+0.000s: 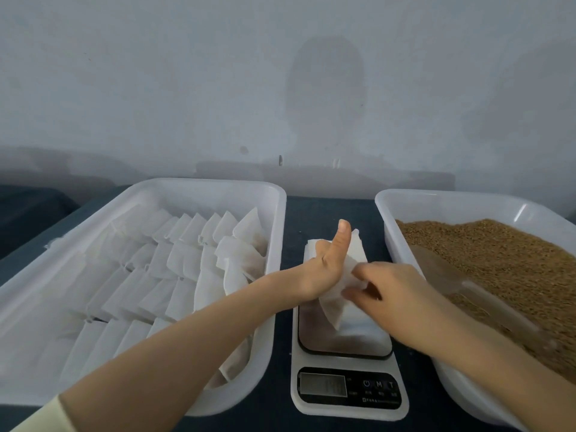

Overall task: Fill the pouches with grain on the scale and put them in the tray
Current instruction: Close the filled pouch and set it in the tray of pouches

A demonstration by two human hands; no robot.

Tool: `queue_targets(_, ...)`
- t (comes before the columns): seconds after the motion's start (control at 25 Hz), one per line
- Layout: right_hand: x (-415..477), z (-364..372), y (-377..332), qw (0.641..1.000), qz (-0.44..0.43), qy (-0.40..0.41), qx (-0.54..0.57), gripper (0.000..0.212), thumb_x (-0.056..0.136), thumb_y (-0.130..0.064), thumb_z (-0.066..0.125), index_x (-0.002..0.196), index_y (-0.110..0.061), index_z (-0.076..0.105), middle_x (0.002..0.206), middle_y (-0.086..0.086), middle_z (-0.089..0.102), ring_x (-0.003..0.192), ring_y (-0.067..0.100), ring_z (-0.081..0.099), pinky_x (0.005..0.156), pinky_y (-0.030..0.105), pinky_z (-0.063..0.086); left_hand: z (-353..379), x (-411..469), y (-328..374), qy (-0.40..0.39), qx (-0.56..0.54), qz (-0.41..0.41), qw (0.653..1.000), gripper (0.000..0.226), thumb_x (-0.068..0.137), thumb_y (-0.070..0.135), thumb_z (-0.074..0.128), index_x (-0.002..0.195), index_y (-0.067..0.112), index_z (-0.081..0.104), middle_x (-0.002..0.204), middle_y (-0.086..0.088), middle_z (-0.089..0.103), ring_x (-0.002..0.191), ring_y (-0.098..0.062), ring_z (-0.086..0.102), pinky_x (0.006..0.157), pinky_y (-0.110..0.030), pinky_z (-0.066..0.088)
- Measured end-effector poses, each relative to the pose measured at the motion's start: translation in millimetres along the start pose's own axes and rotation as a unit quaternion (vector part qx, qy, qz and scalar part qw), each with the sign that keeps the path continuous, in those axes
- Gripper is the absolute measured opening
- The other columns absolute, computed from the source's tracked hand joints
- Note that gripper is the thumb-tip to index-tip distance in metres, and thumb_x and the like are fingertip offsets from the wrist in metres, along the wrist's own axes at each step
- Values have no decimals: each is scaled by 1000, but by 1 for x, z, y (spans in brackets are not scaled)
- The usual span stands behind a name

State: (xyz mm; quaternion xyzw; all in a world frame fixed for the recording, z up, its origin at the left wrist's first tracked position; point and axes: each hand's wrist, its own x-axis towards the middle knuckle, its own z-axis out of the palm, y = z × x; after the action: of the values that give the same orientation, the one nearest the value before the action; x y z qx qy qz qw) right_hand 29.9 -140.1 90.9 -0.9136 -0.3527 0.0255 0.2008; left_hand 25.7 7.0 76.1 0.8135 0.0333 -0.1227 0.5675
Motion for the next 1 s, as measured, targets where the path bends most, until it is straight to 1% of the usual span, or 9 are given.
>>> queue_targets(0.12, 9, -15, 17, 997, 21, 59, 45, 13, 90, -32, 59, 78, -35, 57, 58, -5, 57, 52, 3, 55, 49, 14, 41, -5, -5, 0, 33, 47, 44, 997, 38, 96, 59, 16, 119, 35, 35, 98, 10, 44, 74, 10, 42, 80, -9, 35)
queue_targets(0.16, 11, -20, 21, 995, 21, 77, 58, 12, 91, -30, 59, 84, -39, 59, 58, -5, 59, 50, 6, 56, 47, 18, 42, -6, -5, -1, 24, 62, 55, 996, 38, 95, 59, 27, 109, 25, 37, 84, 9, 41, 63, 8, 41, 67, -6, 36)
queue_targets(0.24, 16, -25, 27, 990, 11, 110, 84, 19, 91, -23, 60, 95, -41, 58, 64, -8, 62, 56, 7, 60, 55, 22, 47, -12, -4, -2, 28, 113, 65, 991, 55, 87, 54, 56, 116, 13, 32, 85, 7, 46, 66, 4, 46, 56, -7, 39)
queue_targets(0.36, 22, -30, 29, 983, -3, 126, 130, 31, 89, -19, 64, 101, -45, 53, 78, -15, 68, 74, 4, 65, 76, 27, 53, -25, -1, -1, 97, 205, 74, 971, 40, 76, 36, 78, 96, 29, 44, 88, 11, 53, 75, -5, 51, 58, -19, 39)
queue_targets(0.48, 22, -24, 33, 987, -10, 107, 118, 29, 88, -19, 64, 101, -43, 54, 78, -18, 68, 74, 2, 65, 75, 27, 53, -33, -4, -2, 86, 222, 86, 968, 27, 74, 30, 80, 83, 36, 55, 76, 13, 60, 68, -4, 57, 54, -12, 41)
queue_targets(0.56, 20, -15, 36, 989, -2, 94, 117, 31, 89, -20, 64, 102, -46, 54, 76, -19, 67, 70, -1, 63, 65, 15, 49, -34, -6, -3, 64, 226, 83, 969, 20, 76, 30, 79, 80, 35, 60, 70, 12, 63, 60, -1, 62, 50, -6, 41)
queue_targets(0.72, 15, -3, 41, 994, 20, 60, 91, 26, 90, -25, 62, 108, -44, 55, 75, -13, 62, 65, 2, 60, 58, 14, 47, -36, -5, -4, 46, 182, 59, 980, 17, 77, 24, 79, 88, 20, 66, 80, -1, 71, 71, -15, 71, 70, -20, 57)
queue_targets(0.84, 12, -5, 46, 992, 33, 61, 105, 21, 90, -27, 62, 109, -35, 61, 81, -15, 66, 72, -5, 60, 64, 10, 46, -38, -4, -4, 52, 139, 56, 987, 14, 78, 15, 78, 85, 12, 66, 78, -5, 72, 69, -15, 71, 69, -28, 60)
queue_targets(1.0, 12, -8, 46, 991, 39, 57, 117, 15, 91, -24, 60, 104, -27, 67, 80, -14, 71, 76, -5, 64, 78, 21, 51, -40, -3, -5, 61, 97, 54, 992, 12, 80, 14, 76, 82, 10, 64, 70, 1, 72, 66, -13, 71, 61, -26, 59)
